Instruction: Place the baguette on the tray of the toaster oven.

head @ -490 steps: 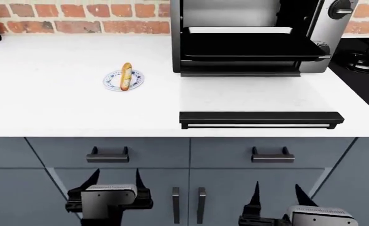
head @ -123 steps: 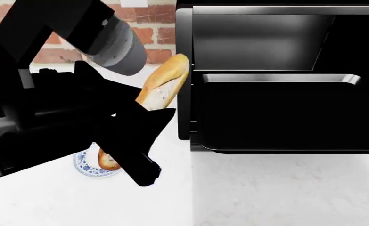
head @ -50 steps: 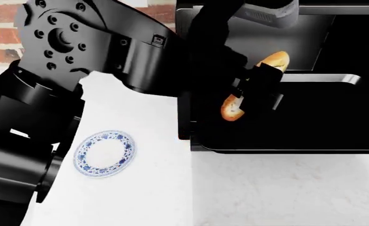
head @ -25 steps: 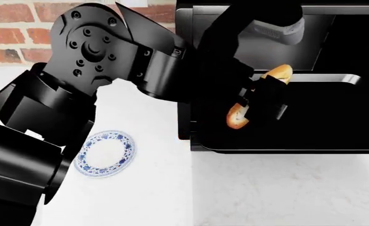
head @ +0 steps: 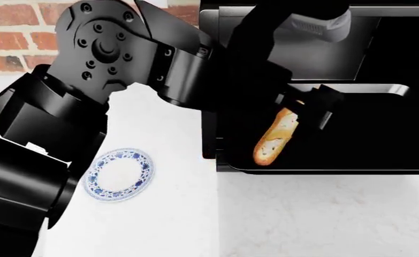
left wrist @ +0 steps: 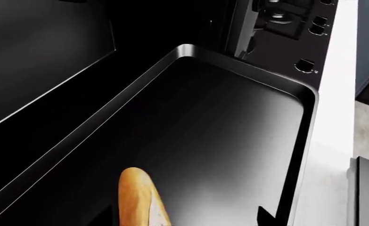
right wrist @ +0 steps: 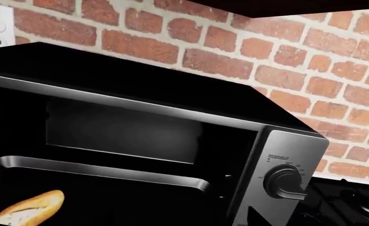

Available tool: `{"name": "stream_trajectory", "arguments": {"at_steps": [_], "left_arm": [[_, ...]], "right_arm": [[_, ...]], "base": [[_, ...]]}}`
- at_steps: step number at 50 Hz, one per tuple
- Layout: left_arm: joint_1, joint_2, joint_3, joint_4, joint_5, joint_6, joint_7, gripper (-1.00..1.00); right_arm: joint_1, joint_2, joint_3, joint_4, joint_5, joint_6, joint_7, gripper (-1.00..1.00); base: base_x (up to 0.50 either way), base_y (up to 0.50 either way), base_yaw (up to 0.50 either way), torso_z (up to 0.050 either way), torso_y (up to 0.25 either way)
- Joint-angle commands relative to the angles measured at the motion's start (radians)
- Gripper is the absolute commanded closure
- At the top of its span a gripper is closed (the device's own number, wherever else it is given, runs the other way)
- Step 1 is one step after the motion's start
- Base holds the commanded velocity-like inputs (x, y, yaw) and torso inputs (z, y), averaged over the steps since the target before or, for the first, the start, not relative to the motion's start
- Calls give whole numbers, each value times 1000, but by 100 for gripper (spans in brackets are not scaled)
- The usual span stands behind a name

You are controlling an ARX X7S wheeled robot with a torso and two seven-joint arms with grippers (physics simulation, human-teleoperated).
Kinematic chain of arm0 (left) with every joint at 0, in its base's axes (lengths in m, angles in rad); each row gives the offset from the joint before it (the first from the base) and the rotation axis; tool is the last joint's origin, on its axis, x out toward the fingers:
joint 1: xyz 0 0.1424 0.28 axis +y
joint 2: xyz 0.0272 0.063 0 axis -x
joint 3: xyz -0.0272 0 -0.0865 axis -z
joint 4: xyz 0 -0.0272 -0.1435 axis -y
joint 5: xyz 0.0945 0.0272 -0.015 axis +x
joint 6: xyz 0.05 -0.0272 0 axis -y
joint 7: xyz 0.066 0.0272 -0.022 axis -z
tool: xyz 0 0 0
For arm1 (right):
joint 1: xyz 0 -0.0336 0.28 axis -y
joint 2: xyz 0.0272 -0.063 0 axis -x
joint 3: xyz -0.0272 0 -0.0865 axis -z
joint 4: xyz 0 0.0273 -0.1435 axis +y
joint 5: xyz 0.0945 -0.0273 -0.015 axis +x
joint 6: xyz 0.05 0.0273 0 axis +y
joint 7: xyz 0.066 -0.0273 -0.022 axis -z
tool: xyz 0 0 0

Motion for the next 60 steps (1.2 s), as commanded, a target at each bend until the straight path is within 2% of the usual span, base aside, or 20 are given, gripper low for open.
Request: {"name": "stream_trajectory", "arguments": {"at_steps": [1, 10, 17, 25, 35, 44, 48, 51, 53, 54, 55, 56, 57, 59, 60], "left_arm": [[-4, -21, 4, 24, -27, 4, -28, -100], [13, -67, -9, 127, -118, -26, -159, -100], [40, -129, -40, 238, -227, -19, -310, -100], [14, -176, -75, 283, -314, 1, -397, -100], [41, -286, -106, 442, -485, 54, -578, -100], [62, -383, -130, 555, -598, 112, -692, -100], [48, -400, -144, 581, -647, 145, -722, -100], [59, -445, -160, 626, -674, 167, -758, -100], [64, -472, -168, 646, -693, 174, -770, -100], [64, -472, -168, 647, -693, 175, -770, -100], [69, -488, -176, 657, -709, 184, -775, -100], [72, -511, -181, 673, -715, 178, -780, -100], [73, -536, -185, 680, -727, 183, -794, -100], [73, -537, -185, 681, -727, 184, -794, -100], [66, -569, -194, 683, -737, 181, -802, -100]], "right_arm": [[-23, 1, 3, -6, -21, -20, -11, -100], [-10, 1, 37, 16, 10, 16, 5, -100], [-29, 1, 35, 4, -4, -2, -4, -100], [-55, 1, 30, -4, -31, -27, -22, -100], [-69, 1, 39, -7, -33, -33, -19, -100], [-102, 1, 30, -25, -70, -73, -35, -100], [-89, 1, 51, -11, -46, -46, -28, -100], [-67, 2, 81, 19, -3, 5, -17, -100], [-367, -197, 381, 101, 154, 276, 228, -100], [-471, -215, 531, 105, 175, 303, 255, -100], [-486, -222, 681, 109, 187, 314, 267, -100], [-492, -230, 718, 106, 185, 314, 272, -100], [-499, -241, 721, 101, 180, 315, 277, -100], [-501, -241, 723, 101, 180, 315, 276, -100], [-504, -256, 719, 96, 170, 314, 277, -100]], "base": [[0, 0, 0, 0, 0], [0, 0, 0, 0, 0], [0, 0, 0, 0, 0], [0, 0, 0, 0, 0], [0, 0, 0, 0, 0], [0, 0, 0, 0, 0], [0, 0, 0, 0, 0], [0, 0, 0, 0, 0], [0, 0, 0, 0, 0], [0, 0, 0, 0, 0], [0, 0, 0, 0, 0], [0, 0, 0, 0, 0], [0, 0, 0, 0, 0], [0, 0, 0, 0, 0], [0, 0, 0, 0, 0]]}}
